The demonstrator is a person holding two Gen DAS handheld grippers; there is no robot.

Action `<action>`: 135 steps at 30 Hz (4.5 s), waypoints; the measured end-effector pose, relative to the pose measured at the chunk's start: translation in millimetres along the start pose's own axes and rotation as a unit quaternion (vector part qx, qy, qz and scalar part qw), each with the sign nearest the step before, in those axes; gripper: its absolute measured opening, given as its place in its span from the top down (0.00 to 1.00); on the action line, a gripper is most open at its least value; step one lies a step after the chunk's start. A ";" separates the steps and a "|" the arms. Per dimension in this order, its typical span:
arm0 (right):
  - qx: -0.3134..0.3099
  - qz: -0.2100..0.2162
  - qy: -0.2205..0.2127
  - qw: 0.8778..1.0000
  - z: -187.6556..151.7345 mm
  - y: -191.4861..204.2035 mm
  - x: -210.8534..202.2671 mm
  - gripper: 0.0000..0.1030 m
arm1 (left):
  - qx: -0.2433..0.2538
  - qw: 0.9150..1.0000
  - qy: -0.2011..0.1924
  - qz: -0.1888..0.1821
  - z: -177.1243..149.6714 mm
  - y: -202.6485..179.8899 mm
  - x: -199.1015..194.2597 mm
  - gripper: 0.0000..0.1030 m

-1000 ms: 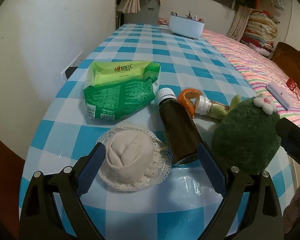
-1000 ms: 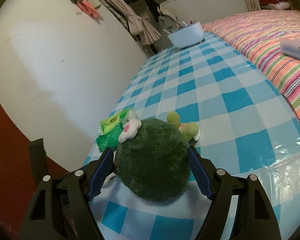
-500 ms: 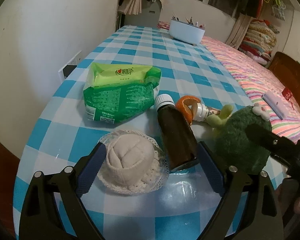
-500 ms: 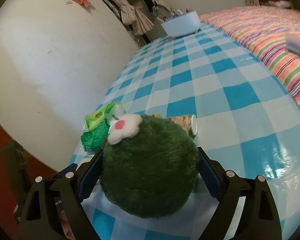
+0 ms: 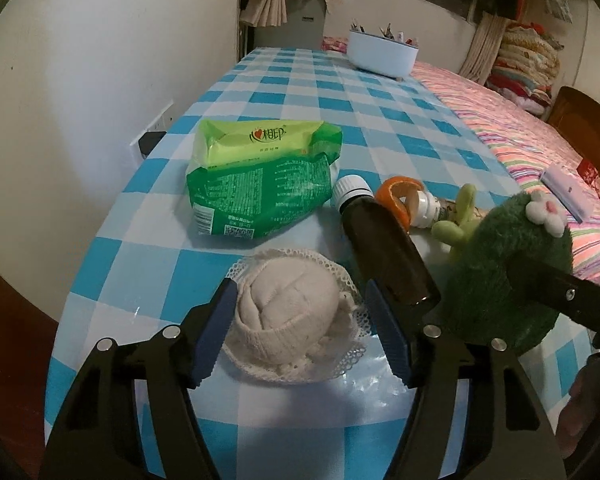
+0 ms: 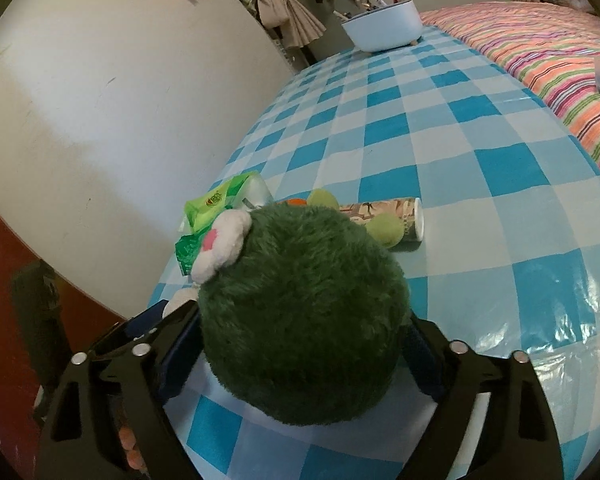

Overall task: Collect trash
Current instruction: 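Grasp the green plush toy with the right tool while the left tool grasps the white hat, then carry the white hat and green plush toy to the bin and release both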

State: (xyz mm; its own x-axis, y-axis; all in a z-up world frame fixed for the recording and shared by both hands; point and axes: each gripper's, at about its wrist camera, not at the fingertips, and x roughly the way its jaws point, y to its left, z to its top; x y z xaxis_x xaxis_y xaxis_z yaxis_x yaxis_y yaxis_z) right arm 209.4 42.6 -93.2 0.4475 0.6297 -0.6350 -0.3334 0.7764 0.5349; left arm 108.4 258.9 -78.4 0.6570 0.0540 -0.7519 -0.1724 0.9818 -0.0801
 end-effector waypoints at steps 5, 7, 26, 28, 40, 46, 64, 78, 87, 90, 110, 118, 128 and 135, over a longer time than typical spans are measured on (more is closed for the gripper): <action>-0.005 -0.001 -0.003 1.000 -2.0 3.3 -2.9 0.25 | 0.001 1.000 0.005 0.020 -1.0 4.1 0.4 0.51; -0.006 0.000 -0.004 1.000 -3.4 4.2 -4.2 0.27 | -0.004 1.000 0.005 0.017 -1.1 7.4 0.2 0.52; -0.021 -0.003 -0.073 0.997 -2.1 3.3 -49.0 0.29 | -0.004 1.000 -0.026 0.014 3.7 -15.9 -23.5 0.58; -0.021 -0.007 -0.077 0.997 -2.3 0.2 -54.5 0.29 | -0.001 0.999 -0.030 0.010 6.1 -21.9 -25.8 0.58; 0.001 -0.030 -0.109 0.994 1.0 -29.3 -90.4 0.29 | 0.027 0.999 -0.041 -0.022 11.0 -67.5 -32.2 0.58; 0.015 -0.045 -0.123 0.991 1.1 -48.4 -111.1 0.29 | 0.052 0.997 -0.042 -0.044 11.5 -101.2 -33.5 0.58; 0.044 -0.083 -0.167 0.981 -5.1 -92.6 -170.6 0.29 | 0.109 0.988 -0.039 -0.099 2.1 -181.4 -39.4 0.57; 0.065 -0.145 -0.201 0.967 -26.3 -134.1 -230.0 0.29 | 0.158 0.977 -0.039 -0.139 -13.9 -247.8 -50.2 0.57; 0.076 -0.200 -0.222 0.951 -44.1 -159.6 -268.5 0.29 | 0.194 0.967 -0.041 -0.158 -27.8 -291.4 -58.7 0.57; 0.077 -0.216 -0.232 0.945 -49.9 -164.5 -277.8 0.29 | 0.206 0.964 -0.039 -0.164 -33.4 -305.0 -60.8 0.57; 0.116 -0.215 -0.303 0.921 -67.9 -190.1 -325.0 0.20 | 0.259 0.949 -0.036 -0.176 -58.4 -359.7 -71.3 0.57; 0.149 -0.210 -0.354 0.899 -75.4 -199.2 -348.2 0.20 | 0.278 0.943 -0.035 -0.182 -70.3 -380.6 -75.1 0.57; 0.163 -0.207 -0.380 0.887 -79.8 -205.3 -360.2 0.20 | 0.308 0.933 -0.035 -0.185 -88.4 -404.9 -79.2 0.57; 0.165 -0.201 -0.386 0.885 -83.6 -206.2 -364.7 0.20 | 0.325 0.928 -0.038 -0.178 -95.9 -413.0 -77.8 0.54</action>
State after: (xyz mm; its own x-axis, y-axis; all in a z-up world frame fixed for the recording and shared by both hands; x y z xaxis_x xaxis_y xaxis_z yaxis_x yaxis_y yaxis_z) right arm 45.6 -344.8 -18.5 0.9510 0.0001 -0.3091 0.1840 0.8033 0.5664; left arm 58.1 -168.3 -49.5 0.6411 -0.3065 -0.7036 0.5287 0.8409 0.1155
